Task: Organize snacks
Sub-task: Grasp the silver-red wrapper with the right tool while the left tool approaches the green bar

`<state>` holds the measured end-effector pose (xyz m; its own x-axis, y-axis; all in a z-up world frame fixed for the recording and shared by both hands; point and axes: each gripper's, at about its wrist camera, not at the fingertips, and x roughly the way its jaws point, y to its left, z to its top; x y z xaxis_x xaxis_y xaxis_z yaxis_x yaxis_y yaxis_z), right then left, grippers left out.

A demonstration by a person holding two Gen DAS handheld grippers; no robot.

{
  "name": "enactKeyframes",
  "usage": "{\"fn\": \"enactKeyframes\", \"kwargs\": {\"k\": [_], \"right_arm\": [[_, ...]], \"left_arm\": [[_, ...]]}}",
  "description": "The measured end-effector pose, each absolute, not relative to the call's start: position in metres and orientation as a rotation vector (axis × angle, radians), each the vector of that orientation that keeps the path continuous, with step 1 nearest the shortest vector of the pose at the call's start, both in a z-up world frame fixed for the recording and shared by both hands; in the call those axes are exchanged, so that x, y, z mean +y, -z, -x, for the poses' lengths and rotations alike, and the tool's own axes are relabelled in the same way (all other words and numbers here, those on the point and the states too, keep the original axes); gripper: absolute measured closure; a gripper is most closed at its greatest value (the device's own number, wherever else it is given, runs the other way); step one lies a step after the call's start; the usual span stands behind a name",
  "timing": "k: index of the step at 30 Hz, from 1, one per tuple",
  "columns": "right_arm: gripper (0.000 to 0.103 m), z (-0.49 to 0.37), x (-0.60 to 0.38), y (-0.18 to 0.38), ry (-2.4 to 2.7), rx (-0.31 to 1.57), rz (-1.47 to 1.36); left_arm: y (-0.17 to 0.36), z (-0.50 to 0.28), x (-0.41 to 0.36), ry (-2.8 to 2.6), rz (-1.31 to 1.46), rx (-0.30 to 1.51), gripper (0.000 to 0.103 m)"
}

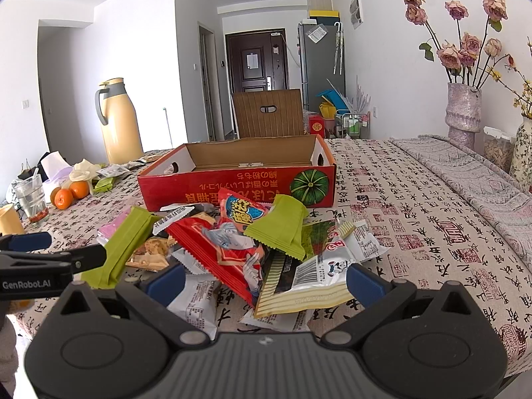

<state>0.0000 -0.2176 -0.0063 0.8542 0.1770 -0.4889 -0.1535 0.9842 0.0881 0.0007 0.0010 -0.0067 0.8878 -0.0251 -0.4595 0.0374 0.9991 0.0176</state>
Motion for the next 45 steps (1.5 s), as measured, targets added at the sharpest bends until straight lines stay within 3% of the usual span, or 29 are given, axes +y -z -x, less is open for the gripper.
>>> {"fn": "enactKeyframes", "kwargs": {"k": [20,34,45], "right_arm": [[0.0,-0.014,-0.239,0.0,-0.116,0.506,-0.032],[0.032,-0.072,-0.225,0.023,-0.154,0.661,0.157],[0.041,-0.098,-0.225,0.034,-0.208,0.73,0.166]], "left_arm": [[0.01,-0.009,0.001,0.023,-0.016,0.496,0.0],[0.018,-0.023,0.004,-0.002,-0.019,0.525,0.0],[0.024,-0.036,0.005,-0.015,-0.017,0.554,0.0]]}}
